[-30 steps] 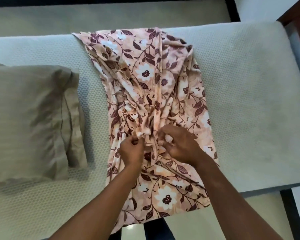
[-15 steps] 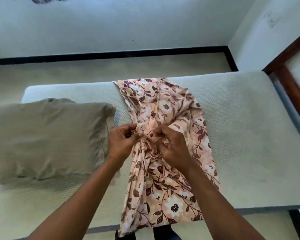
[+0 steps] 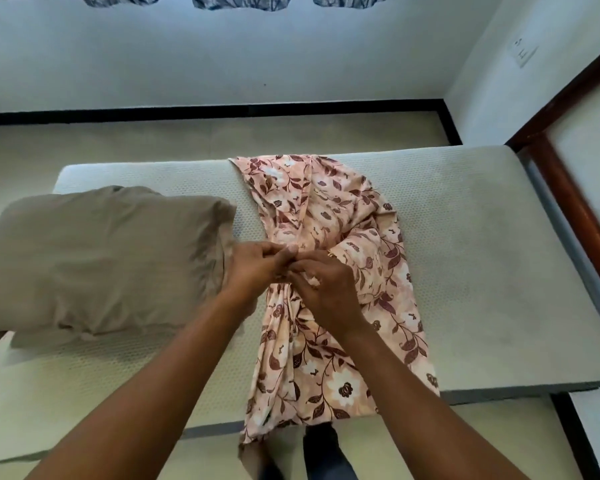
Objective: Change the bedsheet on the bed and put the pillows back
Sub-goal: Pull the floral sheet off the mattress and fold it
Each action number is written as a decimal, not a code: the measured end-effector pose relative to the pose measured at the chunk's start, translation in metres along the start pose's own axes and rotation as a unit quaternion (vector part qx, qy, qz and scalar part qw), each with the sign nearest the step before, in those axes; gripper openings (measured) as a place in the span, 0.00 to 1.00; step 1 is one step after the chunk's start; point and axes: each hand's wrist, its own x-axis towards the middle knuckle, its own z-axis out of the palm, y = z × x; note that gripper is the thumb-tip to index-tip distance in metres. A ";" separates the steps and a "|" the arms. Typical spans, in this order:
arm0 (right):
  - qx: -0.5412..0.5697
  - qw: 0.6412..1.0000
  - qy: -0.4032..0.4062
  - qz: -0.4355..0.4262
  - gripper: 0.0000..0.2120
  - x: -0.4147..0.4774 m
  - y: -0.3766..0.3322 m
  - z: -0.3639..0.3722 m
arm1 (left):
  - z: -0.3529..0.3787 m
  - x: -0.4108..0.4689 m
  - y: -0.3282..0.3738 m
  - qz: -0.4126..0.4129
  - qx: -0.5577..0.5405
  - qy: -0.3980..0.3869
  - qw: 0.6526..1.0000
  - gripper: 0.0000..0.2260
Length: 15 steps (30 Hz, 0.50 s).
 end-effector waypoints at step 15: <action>0.195 0.942 0.097 0.256 0.11 -0.031 0.008 -0.028 | 0.030 -0.009 -0.008 -0.065 -0.042 0.060 0.995 0.02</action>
